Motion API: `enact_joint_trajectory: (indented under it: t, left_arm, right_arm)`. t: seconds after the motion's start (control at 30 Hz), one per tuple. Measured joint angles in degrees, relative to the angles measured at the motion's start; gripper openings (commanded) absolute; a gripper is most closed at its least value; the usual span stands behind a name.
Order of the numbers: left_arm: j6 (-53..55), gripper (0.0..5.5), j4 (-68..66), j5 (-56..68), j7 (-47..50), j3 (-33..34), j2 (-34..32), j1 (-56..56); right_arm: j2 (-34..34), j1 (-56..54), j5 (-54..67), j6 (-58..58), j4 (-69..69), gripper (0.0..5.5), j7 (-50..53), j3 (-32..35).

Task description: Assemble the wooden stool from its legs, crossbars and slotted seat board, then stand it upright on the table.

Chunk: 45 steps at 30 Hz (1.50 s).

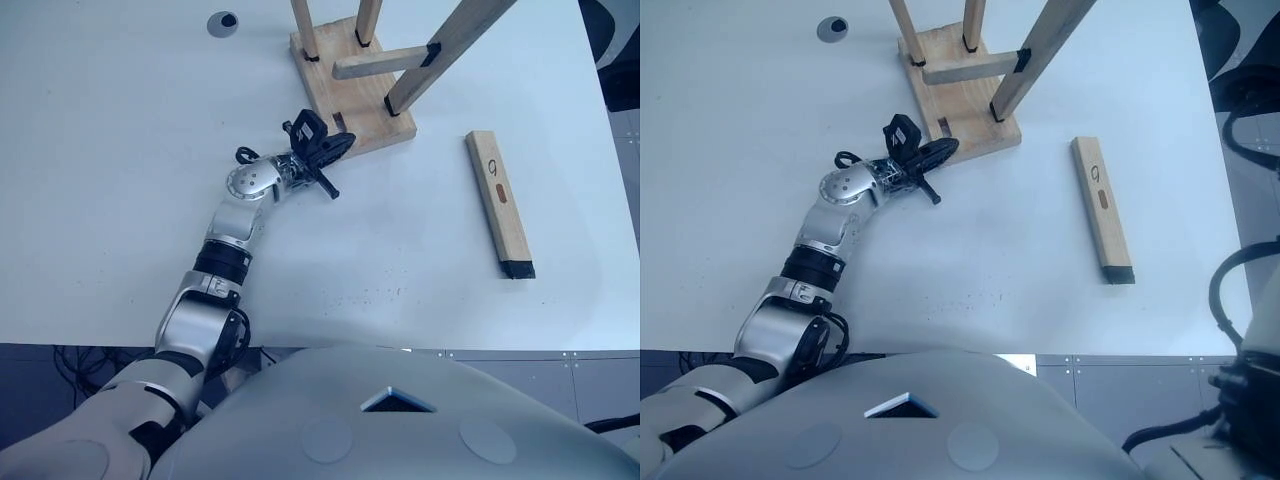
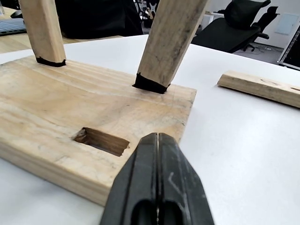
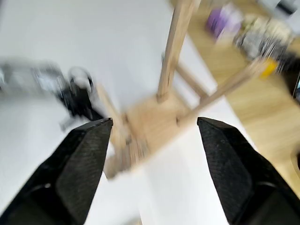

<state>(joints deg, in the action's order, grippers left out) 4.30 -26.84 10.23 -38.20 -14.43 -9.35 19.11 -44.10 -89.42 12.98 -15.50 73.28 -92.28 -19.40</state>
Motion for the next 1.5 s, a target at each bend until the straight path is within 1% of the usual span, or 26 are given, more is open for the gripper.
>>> enact_joint_trajectory:
  t: [0.03, 0.1, 0.17, 0.2, 0.27, 0.3, 0.37, 0.4, 0.43, 0.47, 0.57, 0.63, 0.7, 0.77, 0.87, 0.9, 1.0, 1.1, 1.23, 1.4, 1.5]
  left_arm:
    - [2.23, 0.00, 2.16, -0.02, -0.28, -0.48, -0.99, -0.32]
    - [6.74, 0.00, 7.86, 0.06, -2.23, -0.88, -5.08, -2.36]
    - [11.41, 0.00, 13.00, -0.04, -4.32, -1.15, -9.23, -4.35]
    - [15.37, 0.00, 16.35, 0.71, -6.83, -1.74, -12.96, -7.23]
    - [18.40, 0.00, 20.59, 1.57, -10.13, -1.59, -18.17, -9.29]
    - [19.46, 0.00, 21.95, 2.04, -11.13, -1.15, -20.05, -9.68]
    - [20.03, 0.00, 23.17, 3.52, -11.97, 0.41, -21.57, -10.18]
    - [20.65, 0.00, 23.65, 4.63, -12.22, 1.37, -21.90, -10.72]
    - [21.90, 0.00, 24.53, 5.75, -12.32, 2.68, -22.10, -11.74]
    - [22.72, 0.00, 25.19, 7.10, -12.39, 3.97, -22.22, -12.87]
    - [26.49, 0.00, 27.94, 10.98, -11.84, 9.05, -22.52, -16.99]
    - [29.40, 0.00, 30.50, 12.92, -9.00, 13.10, -22.39, -20.44]
    - [31.90, 0.00, 33.83, 13.84, -2.66, 18.04, -20.97, -24.86]
    - [32.96, 0.00, 36.04, 14.24, 2.72, 20.49, -17.44, -26.61]
    - [32.93, 0.00, 36.52, 15.15, 6.53, 22.07, -14.68, -26.48]
    - [32.92, 0.00, 36.62, 15.18, 7.80, 22.45, -13.82, -26.19]
    - [32.73, 0.00, 39.42, 16.35, 10.63, 23.52, -10.71, -26.05]
    - [32.73, 0.00, 40.98, 17.01, 11.85, 23.61, -9.07, -26.24]
    - [32.13, 0.00, 41.46, 17.58, 12.83, 23.64, -7.52, -26.09]
    - [30.44, 0.00, 41.33, 17.53, 13.97, 23.54, -6.17, -25.04]
    - [30.29, 0.00, 41.24, 17.54, 14.08, 23.58, -6.07, -24.08]
  right_arm:
    - [-1.38, -0.01, 2.32, -2.18, -0.27, 2.65, -0.01, 3.17]
    - [-4.60, 0.05, 5.39, -4.74, -0.30, 2.26, 0.70, 9.49]
    - [-6.88, 1.52, 6.92, -4.92, -0.98, 1.95, 3.06, 14.06]
    - [-8.21, 5.74, 7.88, -4.36, -3.55, 1.95, 5.89, 17.10]
    - [-8.62, 15.67, 7.89, -3.78, -7.34, 1.95, 11.06, 20.45]
    - [-8.39, 22.64, 8.04, -3.90, -11.76, 1.95, 15.87, 23.11]
    - [-7.50, 35.51, 9.78, -6.47, -21.44, 2.22, 25.52, 28.70]
    - [-6.08, 40.62, 10.34, -8.14, -26.26, 2.44, 29.73, 31.54]
    - [-4.02, 47.16, 12.03, -11.12, -32.92, 2.52, 35.29, 35.30]
    - [-2.18, 52.17, 13.14, -13.62, -38.29, 2.71, 39.22, 37.65]
    - [4.56, 66.51, 15.25, -22.92, -56.47, 3.34, 49.88, 40.65]
    - [7.90, 74.04, 16.76, -31.30, -68.28, 3.67, 56.08, 40.70]
    - [9.75, 78.59, 17.94, -41.62, -78.31, 3.67, 61.64, 38.62]
    - [9.52, 79.64, 17.64, -46.18, -81.73, 3.67, 63.25, 34.89]
    - [9.22, 80.65, 16.11, -50.03, -82.57, 3.67, 64.59, 30.71]
    - [8.94, 80.99, 15.51, -49.61, -82.19, 3.67, 64.77, 29.87]
    - [4.97, 81.37, 13.33, -49.78, -79.05, 3.67, 64.12, 28.34]
    - [4.82, 81.65, 12.22, -48.83, -77.62, 3.67, 63.25, 28.01]
    - [4.61, 76.95, 11.33, -44.56, -76.66, 3.67, 62.26, 28.20]
    - [0.36, 79.00, 8.85, -45.37, -75.73, 3.67, 58.22, 21.24]
    - [-1.12, 80.36, 7.18, -43.99, -75.94, 3.24, 57.22, 19.09]
